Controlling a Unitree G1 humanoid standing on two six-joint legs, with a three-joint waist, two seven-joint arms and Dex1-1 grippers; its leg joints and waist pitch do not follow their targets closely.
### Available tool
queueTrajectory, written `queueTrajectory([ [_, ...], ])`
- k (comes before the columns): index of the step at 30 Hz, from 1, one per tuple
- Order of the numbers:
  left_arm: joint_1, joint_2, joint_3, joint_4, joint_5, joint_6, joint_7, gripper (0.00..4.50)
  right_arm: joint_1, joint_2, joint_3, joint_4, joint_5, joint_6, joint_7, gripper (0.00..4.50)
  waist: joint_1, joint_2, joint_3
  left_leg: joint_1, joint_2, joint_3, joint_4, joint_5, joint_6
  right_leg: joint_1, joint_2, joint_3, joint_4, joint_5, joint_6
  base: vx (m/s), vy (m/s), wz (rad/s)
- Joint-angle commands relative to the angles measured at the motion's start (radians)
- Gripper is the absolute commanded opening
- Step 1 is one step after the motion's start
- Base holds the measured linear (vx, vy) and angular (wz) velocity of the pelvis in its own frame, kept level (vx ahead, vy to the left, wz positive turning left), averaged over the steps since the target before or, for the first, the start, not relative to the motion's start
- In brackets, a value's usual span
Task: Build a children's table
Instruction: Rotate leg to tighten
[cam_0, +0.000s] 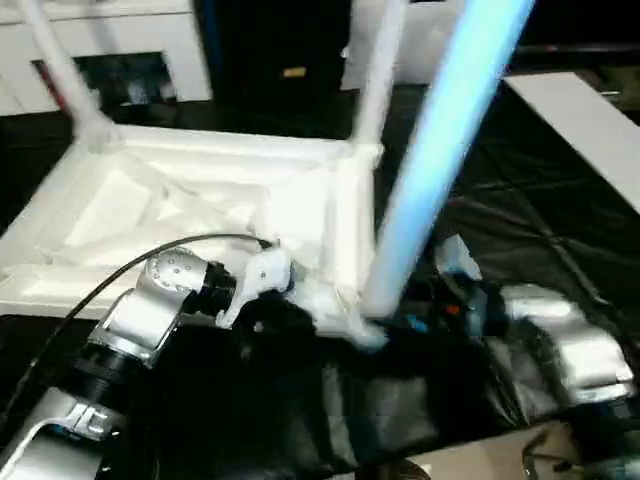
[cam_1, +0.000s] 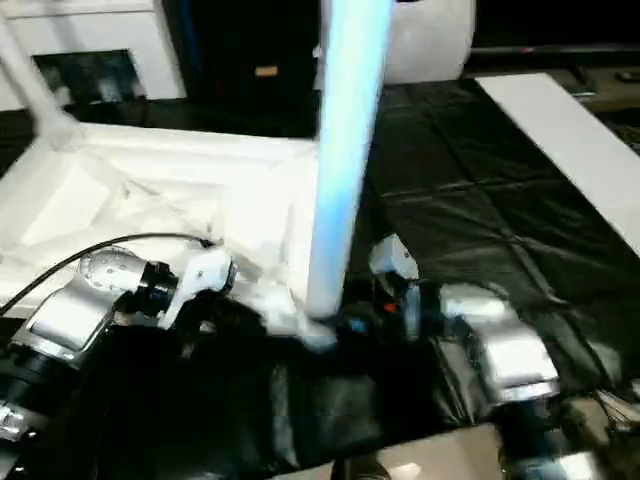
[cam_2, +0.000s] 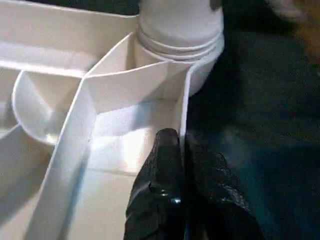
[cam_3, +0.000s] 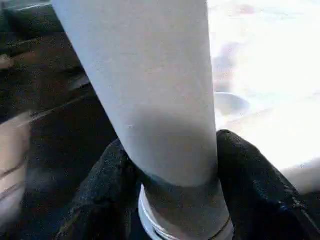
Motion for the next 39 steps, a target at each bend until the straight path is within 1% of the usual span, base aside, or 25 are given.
queueTrajectory([
  [1,-0.016,-0.127,-0.058,-0.019,-0.024,0.054,0.109,0.00,-0.010,0.097,0.103,0.013,-0.013,0.058,-0.104,2.03,-0.005,-0.008,-0.042,0.014,0.066,-0.038,-0.086,-0.199,0.020,0.036,-0.099,0.052,-0.093,-0.348,-0.205,0.000,0.000,0.00],
  [2,-0.030,-0.157,-0.053,-0.002,-0.014,0.072,0.155,0.00,-0.026,0.141,0.092,0.033,-0.028,0.066,-0.177,2.03,-0.013,-0.010,-0.042,0.014,0.065,-0.043,-0.089,-0.226,0.005,0.039,-0.100,0.051,-0.098,-0.407,-0.181,0.000,0.000,0.00],
  [4,-0.048,-0.189,-0.044,0.021,0.000,0.084,0.214,0.00,-0.044,0.190,0.079,0.049,-0.037,0.084,-0.253,2.02,-0.030,-0.005,-0.038,0.017,0.065,-0.044,-0.093,-0.259,-0.006,0.032,-0.097,0.054,-0.105,-0.425,-0.165,0.000,0.000,0.00],
  [5,-0.060,-0.211,-0.038,0.036,0.008,0.092,0.253,0.00,-0.056,0.222,0.070,0.058,-0.042,0.097,-0.303,2.01,-0.033,-0.008,-0.038,0.017,0.063,-0.044,-0.093,-0.262,-0.006,0.032,-0.096,0.054,-0.105,-0.427,-0.162,0.000,0.000,0.00],
  [7,-0.090,-0.271,-0.007,0.065,0.014,0.138,0.354,0.00,-0.080,0.299,0.064,0.060,-0.054,0.132,-0.414,2.00,-0.031,-0.006,-0.037,0.025,0.060,-0.042,-0.090,-0.264,0.001,0.025,-0.098,0.059,-0.114,-0.454,-0.146,0.000,0.000,0.00],
  [8,-0.092,-0.276,-0.004,0.065,0.015,0.143,0.360,0.00,-0.082,0.305,0.063,0.060,-0.057,0.134,-0.423,2.00,-0.034,-0.006,-0.034,0.024,0.059,-0.040,-0.092,-0.268,0.001,0.023,-0.096,0.059,-0.116,-0.464,-0.143,0.000,0.000,0.00],
  [9,-0.113,-0.330,0.031,0.068,0.032,0.199,0.448,0.00,-0.104,0.384,0.046,0.069,-0.093,0.160,-0.547,2.00,-0.035,-0.007,-0.037,0.024,0.061,-0.042,-0.093,-0.260,-0.006,0.023,-0.096,0.059,-0.114,-0.458,-0.142,0.000,0.000,0.00],
  [12,-0.119,-0.346,0.038,0.059,0.043,0.221,0.480,0.00,-0.114,0.421,0.035,0.081,-0.124,0.157,-0.627,2.00,-0.037,-0.005,-0.040,0.022,0.062,-0.043,-0.096,-0.243,-0.008,0.024,-0.094,0.059,-0.111,-0.410,-0.141,0.000,0.000,0.00],
  [13,-0.111,-0.335,0.025,0.045,0.049,0.215,0.465,0.00,-0.105,0.424,0.032,0.075,-0.112,0.132,-0.617,2.35,-0.038,-0.005,-0.040,0.020,0.061,-0.042,-0.096,-0.235,-0.003,0.026,-0.092,0.059,-0.108,-0.369,-0.148,0.000,0.000,0.00],
  [15,-0.092,-0.305,0.000,0.026,0.052,0.186,0.417,0.00,-0.092,0.407,0.024,0.065,-0.108,0.100,-0.601,2.72,-0.037,-0.004,-0.045,0.019,0.061,-0.037,-0.092,-0.203,0.018,0.030,-0.090,0.061,-0.101,-0.262,-0.166,0.000,0.000,0.00],
  [16,-0.085,-0.291,-0.012,0.019,0.052,0.170,0.395,0.00,-0.087,0.398,0.020,0.062,-0.108,0.090,-0.598,2.72,-0.035,-0.005,-0.047,0.019,0.059,-0.035,-0.090,-0.182,0.033,0.033,-0.091,0.063,-0.099,-0.220,-0.172,0.000,0.000,0.00],
  [18,-0.070,-0.268,-0.015,0.003,0.047,0.180,0.370,0.00,-0.076,0.371,0.006,0.056,-0.106,0.050,-0.577,2.91,-0.033,-0.005,-0.049,0.015,0.060,-0.034,-0.088,-0.159,0.046,0.037,-0.093,0.063,-0.094,-0.181,-0.179,0.000,0.000,0.00],
  [19,-0.065,-0.261,-0.014,-0.001,0.045,0.182,0.363,0.00,-0.073,0.361,-0.001,0.051,-0.101,0.037,-0.564,3.13,-0.036,-0.007,-0.051,0.010,0.058,-0.032,-0.085,-0.112,0.067,0.043,-0.091,0.060,-0.087,-0.109,-0.198,0.000,0.000,0.00],
  [22,-0.034,-0.192,-0.016,-0.021,0.054,0.148,0.296,0.00,-0.042,0.255,-0.029,0.009,-0.071,-0.020,-0.414,3.37,-0.033,-0.006,-0.053,0.009,0.059,-0.030,-0.080,-0.071,0.101,0.049,-0.089,0.058,-0.078,-0.019,-0.228,0.000,0.000,0.00],
  [24,-0.033,-0.190,-0.016,-0.021,0.054,0.145,0.293,0.00,-0.042,0.251,-0.029,0.008,-0.070,-0.022,-0.409,3.56,-0.032,-0.007,-0.055,0.010,0.058,-0.027,-0.077,-0.057,0.112,0.051,-0.087,0.058,-0.073,0.027,-0.239,0.000,0.000,0.00],
  [26,-0.022,-0.150,-0.030,-0.020,0.051,0.063,0.228,0.00,-0.035,0.182,-0.032,0.008,-0.064,-0.047,-0.324,3.70,-0.030,-0.007,-0.058,0.009,0.058,-0.028,-0.074,-0.037,0.135,0.054,-0.085,0.055,-0.068,0.074,-0.252,0.000,0.000,0.00],
  [27,-0.017,-0.130,-0.040,-0.020,0.050,0.042,0.199,0.00,-0.036,0.155,-0.034,0.012,-0.062,-0.055,-0.291,3.70,-0.029,-0.007,-0.054,0.010,0.060,-0.026,-0.075,-0.040,0.143,0.051,-0.084,0.054,-0.068,0.073,-0.257,0.000,0.000,0.00],
  [28,-0.012,-0.101,-0.055,-0.019,0.050,-0.001,0.156,0.00,-0.036,0.120,-0.033,0.018,-0.059,-0.072,-0.245,3.93,-0.024,-0.006,-0.053,0.012,0.061,-0.029,-0.075,-0.049,0.141,0.051,-0.085,0.052,-0.071,0.052,-0.253,0.000,0.000,0.00],
  [29,-0.007,-0.076,-0.061,-0.018,0.041,-0.033,0.110,0.00,-0.038,0.080,-0.030,0.024,-0.054,-0.086,-0.187,3.93,-0.027,-0.008,-0.053,0.012,0.062,-0.026,-0.075,-0.057,0.140,0.051,-0.086,0.054,-0.072,0.036,-0.253,0.000,0.000,0.00],
  [30,-0.007,-0.076,-0.061,-0.018,0.041,-0.033,0.110,0.00,-0.038,0.080,-0.030,0.024,-0.054,-0.086,-0.187,4.01,-0.023,-0.008,-0.053,0.012,0.063,-0.028,-0.076,-0.066,0.136,0.051,-0.088,0.053,-0.073,0.014,-0.250,0.000,0.000,0.00],
  [31,-0.005,-0.041,-0.061,-0.018,0.015,-0.076,0.028,0.00,-0.039,0.015,-0.020,0.030,-0.042,-0.118,-0.077,4.08,-0.017,-0.003,-0.051,0.021,0.066,-0.024,-0.077,-0.085,0.126,0.043,-0.086,0.054,-0.076,-0.024,-0.254,0.000,0.000,0.00],
  [34,-0.010,-0.024,-0.062,-0.015,0.001,-0.086,-0.013,0.00,-0.038,-0.024,-0.010,0.030,-0.024,-0.130,0.002,4.08,-0.006,-0.004,-0.051,0.024,0.071,-0.024,-0.079,-0.086,0.117,0.042,-0.086,0.055,-0.072,-0.029,-0.260,0.000,0.000,0.00],
  [36,-0.013,-0.010,-0.066,-0.014,-0.002,-0.094,-0.037,0.00,-0.036,-0.050,-0.003,0.023,-0.004,-0.115,0.061,3.82,-0.004,-0.003,-0.052,0.025,0.072,-0.024,-0.079,-0.077,0.115,0.040,-0.086,0.055,-0.069,-0.013,-0.268,0.000,0.000,0.00],
  [37,-0.019,0.010,-0.074,-0.008,-0.007,-0.117,-0.076,0.00,-0.036,-0.086,0.011,0.019,0.015,-0.106,0.135,3.71,-0.003,-0.010,-0.055,0.023,0.070,-0.024,-0.077,-0.079,0.118,0.045,-0.086,0.053,-0.067,-0.007,-0.272,0.000,0.000,0.00],
  [39,-0.023,0.028,-0.082,-0.005,-0.010,-0.134,-0.110,0.00,-0.039,-0.114,0.024,0.021,0.027,-0.093,0.193,3.64,0.003,-0.009,-0.055,0.018,0.069,-0.024,-0.075,-0.066,0.131,0.049,-0.088,0.053,-0.065,0.005,-0.272,0.000,0.000,0.00],
])
